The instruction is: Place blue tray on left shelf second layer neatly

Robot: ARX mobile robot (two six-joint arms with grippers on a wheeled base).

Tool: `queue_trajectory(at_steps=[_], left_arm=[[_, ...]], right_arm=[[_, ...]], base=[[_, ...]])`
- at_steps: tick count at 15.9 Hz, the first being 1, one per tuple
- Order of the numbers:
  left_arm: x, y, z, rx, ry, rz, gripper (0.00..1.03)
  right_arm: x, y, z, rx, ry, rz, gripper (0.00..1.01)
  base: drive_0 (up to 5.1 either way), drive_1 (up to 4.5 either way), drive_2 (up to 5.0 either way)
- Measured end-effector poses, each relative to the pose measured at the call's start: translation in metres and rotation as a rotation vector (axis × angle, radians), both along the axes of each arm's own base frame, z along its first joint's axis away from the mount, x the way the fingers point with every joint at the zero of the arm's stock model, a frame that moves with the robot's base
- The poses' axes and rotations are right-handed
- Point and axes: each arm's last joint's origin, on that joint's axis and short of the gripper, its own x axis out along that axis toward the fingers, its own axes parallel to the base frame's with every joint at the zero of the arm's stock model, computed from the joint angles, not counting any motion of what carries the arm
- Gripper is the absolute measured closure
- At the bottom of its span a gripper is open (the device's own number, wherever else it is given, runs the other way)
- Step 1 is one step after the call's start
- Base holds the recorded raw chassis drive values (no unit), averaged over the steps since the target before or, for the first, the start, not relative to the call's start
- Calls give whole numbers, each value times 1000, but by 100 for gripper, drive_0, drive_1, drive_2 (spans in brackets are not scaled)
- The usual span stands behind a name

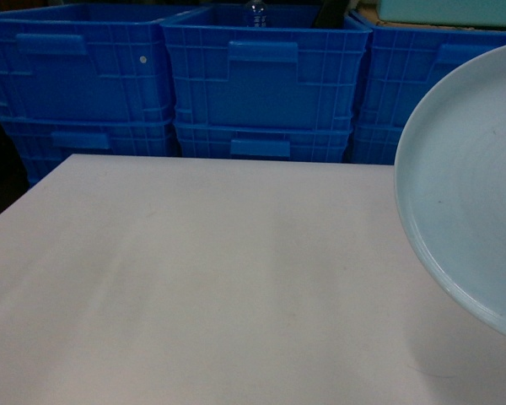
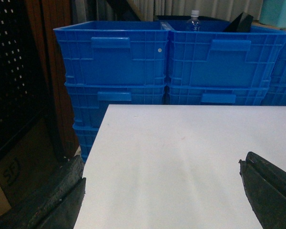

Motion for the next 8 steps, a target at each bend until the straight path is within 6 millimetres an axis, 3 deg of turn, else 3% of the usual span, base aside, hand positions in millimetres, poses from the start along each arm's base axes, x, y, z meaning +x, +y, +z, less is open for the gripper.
queue_trajectory(at_steps=[8], left_arm=[[0,0,0,0,0,0,5]], right_arm=[[0,0,0,0,0,0,99]], base=[[0,0,0]])
